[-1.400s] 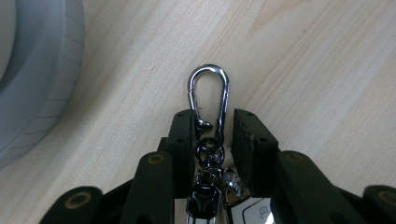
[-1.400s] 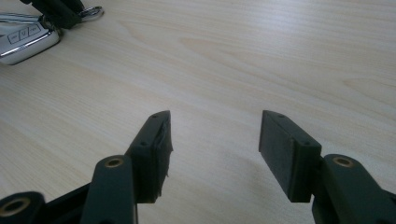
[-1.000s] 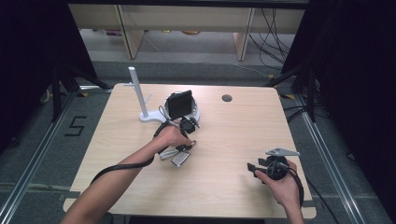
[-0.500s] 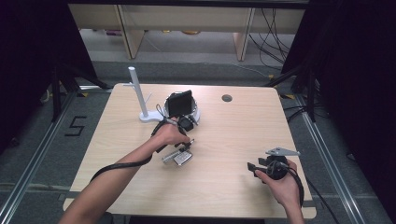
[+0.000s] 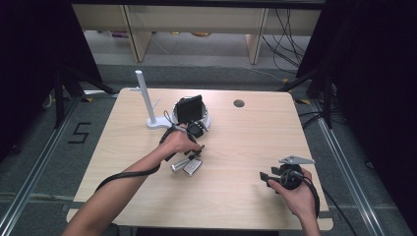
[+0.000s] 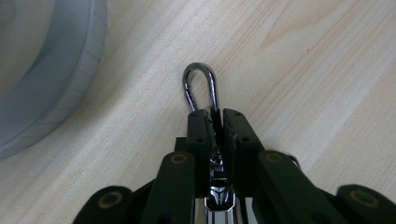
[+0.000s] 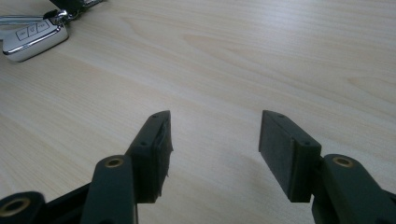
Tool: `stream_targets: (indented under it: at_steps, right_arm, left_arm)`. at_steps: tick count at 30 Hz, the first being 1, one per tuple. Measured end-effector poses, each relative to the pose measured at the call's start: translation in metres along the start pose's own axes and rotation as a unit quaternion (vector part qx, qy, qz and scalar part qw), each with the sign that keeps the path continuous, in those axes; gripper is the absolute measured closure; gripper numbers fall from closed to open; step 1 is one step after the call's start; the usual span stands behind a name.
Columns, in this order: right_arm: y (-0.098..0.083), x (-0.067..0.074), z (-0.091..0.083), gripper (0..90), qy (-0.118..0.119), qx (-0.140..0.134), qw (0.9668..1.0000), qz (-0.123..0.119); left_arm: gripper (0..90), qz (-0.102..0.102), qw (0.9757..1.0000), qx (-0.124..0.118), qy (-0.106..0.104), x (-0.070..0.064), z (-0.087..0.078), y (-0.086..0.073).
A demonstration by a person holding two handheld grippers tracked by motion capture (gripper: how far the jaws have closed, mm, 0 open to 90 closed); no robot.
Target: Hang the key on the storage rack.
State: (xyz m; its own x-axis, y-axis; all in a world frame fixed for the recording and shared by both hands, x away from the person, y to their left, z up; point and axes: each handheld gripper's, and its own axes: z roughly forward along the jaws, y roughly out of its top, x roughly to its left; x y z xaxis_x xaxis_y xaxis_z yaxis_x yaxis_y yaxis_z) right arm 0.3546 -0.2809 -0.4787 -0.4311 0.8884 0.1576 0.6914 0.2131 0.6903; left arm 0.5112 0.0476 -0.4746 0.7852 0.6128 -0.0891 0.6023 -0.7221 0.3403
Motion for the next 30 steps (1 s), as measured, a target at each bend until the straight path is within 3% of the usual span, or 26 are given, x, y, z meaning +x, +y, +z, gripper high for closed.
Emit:
stream_targets:
  at_steps: [2, 3, 8, 13, 17, 26, 27, 30]
  right_arm:
    - [0.0, 0.0, 0.0, 45.2, 0.002, 0.001, 1.0, 0.002]
    - [0.0, -0.001, 0.001, 45.2, 0.0, -0.004, 1.0, -0.008]
    - [0.0, 0.0, 0.002, 45.2, -0.002, 0.003, 1.0, -0.001]
    - [0.0, 0.001, 0.002, 45.1, 0.004, 0.004, 1.0, -0.002]
    - [-0.001, 0.001, 0.001, 45.1, 0.003, 0.006, 1.0, -0.002]
    - [-0.001, 0.0, 0.002, 45.2, 0.003, 0.002, 1.0, -0.007]
    - [-0.001, 0.0, 0.003, 45.2, 0.003, 0.003, 1.0, -0.008]
    - [-0.001, 0.0, 0.002, 45.2, 0.004, 0.003, 1.0, -0.006]
  left_arm:
    - [83.9, -0.004, 1.0, -0.003, -0.001, 0.0, 0.0, 0.0]
    - [84.2, -0.013, 0.9999, -0.01, -0.005, 0.001, 0.0, -0.001]
    - [84.3, -0.047, 0.9987, -0.021, -0.003, 0.004, -0.001, -0.006]
    - [84.2, -0.061, 0.9977, -0.029, 0.003, 0.009, -0.001, -0.008]
    - [84.3, -0.066, 0.9973, -0.031, 0.002, 0.012, -0.002, -0.009]
    - [85.0, -0.054, 0.9977, -0.04, 0.003, 0.01, -0.005, -0.013]
    - [85.1, -0.048, 0.9977, -0.047, 0.004, 0.011, -0.008, -0.015]
    - [85.1, -0.058, 0.9959, -0.07, 0.002, 0.009, -0.01, -0.02]
